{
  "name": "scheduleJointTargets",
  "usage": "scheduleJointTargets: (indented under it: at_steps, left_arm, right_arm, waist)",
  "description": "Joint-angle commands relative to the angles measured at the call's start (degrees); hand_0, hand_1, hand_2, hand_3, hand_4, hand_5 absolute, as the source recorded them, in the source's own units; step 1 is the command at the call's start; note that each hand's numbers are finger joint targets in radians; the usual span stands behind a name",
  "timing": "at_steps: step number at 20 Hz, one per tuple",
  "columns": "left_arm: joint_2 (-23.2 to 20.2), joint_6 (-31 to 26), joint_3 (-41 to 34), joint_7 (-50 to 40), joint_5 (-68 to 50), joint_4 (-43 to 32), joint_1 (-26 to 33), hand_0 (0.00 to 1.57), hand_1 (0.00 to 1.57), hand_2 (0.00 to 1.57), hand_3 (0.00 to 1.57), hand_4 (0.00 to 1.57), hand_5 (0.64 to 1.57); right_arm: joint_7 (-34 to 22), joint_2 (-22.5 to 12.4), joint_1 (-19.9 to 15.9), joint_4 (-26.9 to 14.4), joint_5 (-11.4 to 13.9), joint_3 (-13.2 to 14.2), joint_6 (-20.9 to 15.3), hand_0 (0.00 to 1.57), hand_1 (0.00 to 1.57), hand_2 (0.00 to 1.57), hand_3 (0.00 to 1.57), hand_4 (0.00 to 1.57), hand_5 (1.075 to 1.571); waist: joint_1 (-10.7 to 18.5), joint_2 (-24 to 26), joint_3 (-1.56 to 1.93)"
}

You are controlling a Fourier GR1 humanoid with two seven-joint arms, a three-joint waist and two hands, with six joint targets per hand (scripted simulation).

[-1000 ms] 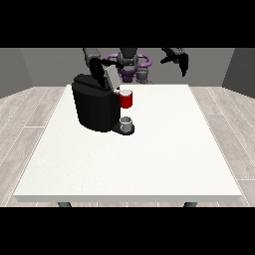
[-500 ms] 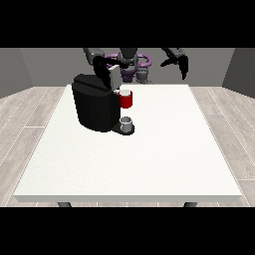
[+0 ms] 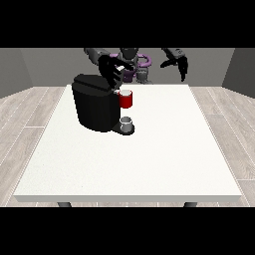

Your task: Insert the coffee pod into the coffee machine and close the lid

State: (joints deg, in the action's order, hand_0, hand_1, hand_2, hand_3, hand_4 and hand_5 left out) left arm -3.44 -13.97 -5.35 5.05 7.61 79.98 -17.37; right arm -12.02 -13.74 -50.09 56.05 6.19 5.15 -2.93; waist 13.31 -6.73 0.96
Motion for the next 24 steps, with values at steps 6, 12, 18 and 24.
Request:
scheduleJointTargets:
  at_steps: [6,12,18,24]
  left_arm:
    - [-0.7,-2.0,1.5,1.0,0.2,-0.2,-2.5,0.0,0.0,0.0,0.0,0.36,1.571]
    - [-0.4,-2.9,2.1,1.0,-0.3,-0.3,-4.6,0.0,0.0,0.0,0.0,0.44,1.571]
    - [0.7,-3.6,3.6,1.1,-0.4,0.4,-8.1,0.0,0.0,0.0,0.0,0.42,1.571]
    - [1.6,-3.5,5.3,1.7,0.5,0.4,-10.4,0.0,0.0,0.0,0.0,0.4,1.571]
  right_arm:
    - [-0.1,0.9,-7.6,4.6,2.5,-3.1,0.6,0.0,0.0,0.0,0.0,0.24,1.571]
    - [-4.1,-0.7,-7.9,8.8,3.4,-2.9,0.4,0.0,0.0,0.0,0.0,0.09,1.571]
    - [-8.0,-5.1,-9.8,11.6,4.2,-1.2,2.1,0.0,0.0,0.0,0.0,0.0,1.571]
    - [-7.5,-6.2,-13.4,11.5,4.3,1.0,1.4,0.0,0.0,0.0,0.0,0.0,1.571]
  waist:
    - [7.7,-1.7,-0.97]
    - [11.7,-4.7,-0.96]
    - [15.7,-7.4,-0.9]
    - [19.3,-10.8,-0.95]
